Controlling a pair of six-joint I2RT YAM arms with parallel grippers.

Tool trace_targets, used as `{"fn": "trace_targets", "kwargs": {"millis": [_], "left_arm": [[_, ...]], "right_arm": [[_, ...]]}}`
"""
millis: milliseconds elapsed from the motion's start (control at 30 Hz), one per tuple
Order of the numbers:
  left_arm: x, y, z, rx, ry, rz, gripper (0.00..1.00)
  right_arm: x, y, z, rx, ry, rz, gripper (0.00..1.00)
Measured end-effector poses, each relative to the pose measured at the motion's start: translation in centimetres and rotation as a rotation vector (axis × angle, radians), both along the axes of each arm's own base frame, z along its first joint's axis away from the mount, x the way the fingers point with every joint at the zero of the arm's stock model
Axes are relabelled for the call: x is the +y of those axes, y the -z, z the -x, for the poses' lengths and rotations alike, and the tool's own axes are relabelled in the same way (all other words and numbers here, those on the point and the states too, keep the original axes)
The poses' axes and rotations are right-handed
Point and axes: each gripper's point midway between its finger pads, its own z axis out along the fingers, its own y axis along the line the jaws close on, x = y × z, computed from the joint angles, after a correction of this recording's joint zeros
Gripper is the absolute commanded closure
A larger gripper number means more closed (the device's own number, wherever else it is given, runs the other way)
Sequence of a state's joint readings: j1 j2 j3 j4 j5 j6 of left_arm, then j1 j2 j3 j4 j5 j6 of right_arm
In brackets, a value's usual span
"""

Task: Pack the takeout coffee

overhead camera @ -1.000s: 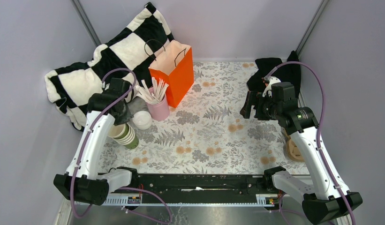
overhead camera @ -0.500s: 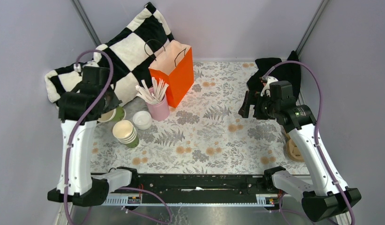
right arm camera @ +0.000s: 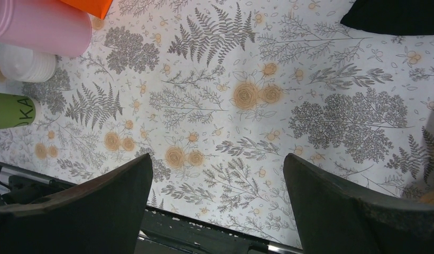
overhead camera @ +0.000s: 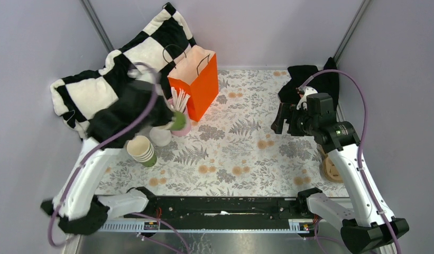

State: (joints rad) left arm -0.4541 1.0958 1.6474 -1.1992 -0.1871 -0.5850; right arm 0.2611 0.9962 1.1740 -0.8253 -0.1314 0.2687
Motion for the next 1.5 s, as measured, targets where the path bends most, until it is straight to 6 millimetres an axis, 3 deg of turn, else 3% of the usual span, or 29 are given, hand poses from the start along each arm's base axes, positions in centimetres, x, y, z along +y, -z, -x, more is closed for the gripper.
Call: {"fn": "trace_targets", "kwargs": {"millis": [67, 133, 233, 333, 467, 633, 700, 833, 933, 1033, 1100, 1200, 1333, 1467, 1500], "left_arm": [[-6.0, 0.9, 0.8, 0.01, 0.17, -0.021, 1.0], [-10.5, 2.5, 1.2, 0.032, 0.262, -0.061, 1.0], [-16.6, 7.5, 1.3, 0.102, 0.333, -0.187, 1.0], [-21.0, 13.7, 1.4, 0.168, 0.383, -0.329, 1.0], [-24.0, 19.6, 1.8, 0.22, 0.446, -0.46, 1.0], [-25.5, 22.3, 1.3, 0.232, 0.484, -0.515, 1.0], [-26.1, 22.5, 1.0, 0.224, 0.491, -0.517, 0.92], [-26.6, 22.7, 0.7, 0.211, 0.509, -0.525, 0.59], [-26.6, 22.6, 0.7, 0.206, 0.513, -0.535, 0.39], [-25.7, 21.7, 0.7, 0.204, 0.499, -0.553, 0.3], [-24.7, 20.3, 0.9, 0.192, 0.48, -0.555, 0.27], [-21.5, 16.9, 1.3, 0.156, 0.426, -0.5, 0.24], [-12.7, 13.2, 1.0, 0.132, 0.285, -0.392, 0.24], [-2.8, 12.7, -0.9, 0.161, 0.056, -0.33, 0.27], [-1.3, 12.8, -1.2, 0.171, 0.023, -0.323, 0.28]], "right_arm": [[-0.4, -0.1, 0.2, -0.005, 0.013, 0.009, 0.0], [-0.8, -0.3, 0.5, -0.012, 0.029, 0.021, 0.0], [-1.6, -0.8, 1.3, -0.03, 0.057, 0.038, 0.0], [-2.9, -1.5, 2.2, -0.061, 0.104, 0.065, 0.0], [-4.5, -2.6, 3.3, -0.109, 0.161, 0.096, 0.0], [-5.6, -3.5, 4.2, -0.143, 0.201, 0.119, 0.0], [-5.9, -3.5, 4.5, -0.143, 0.209, 0.127, 0.0], [-6.1, -3.3, 4.6, -0.135, 0.217, 0.137, 0.0], [-6.1, -3.3, 4.6, -0.135, 0.216, 0.138, 0.0], [-6.1, -3.2, 4.6, -0.133, 0.215, 0.14, 0.0], [-6.1, -3.2, 4.5, -0.13, 0.212, 0.143, 0.0], [-6.0, -3.0, 4.4, -0.122, 0.204, 0.146, 0.0], [-5.2, -2.5, 4.0, -0.108, 0.173, 0.129, 0.0], [-4.2, -1.7, 3.6, -0.077, 0.133, 0.103, 0.0], [-4.0, -1.6, 3.6, -0.072, 0.124, 0.097, 0.0]]}}
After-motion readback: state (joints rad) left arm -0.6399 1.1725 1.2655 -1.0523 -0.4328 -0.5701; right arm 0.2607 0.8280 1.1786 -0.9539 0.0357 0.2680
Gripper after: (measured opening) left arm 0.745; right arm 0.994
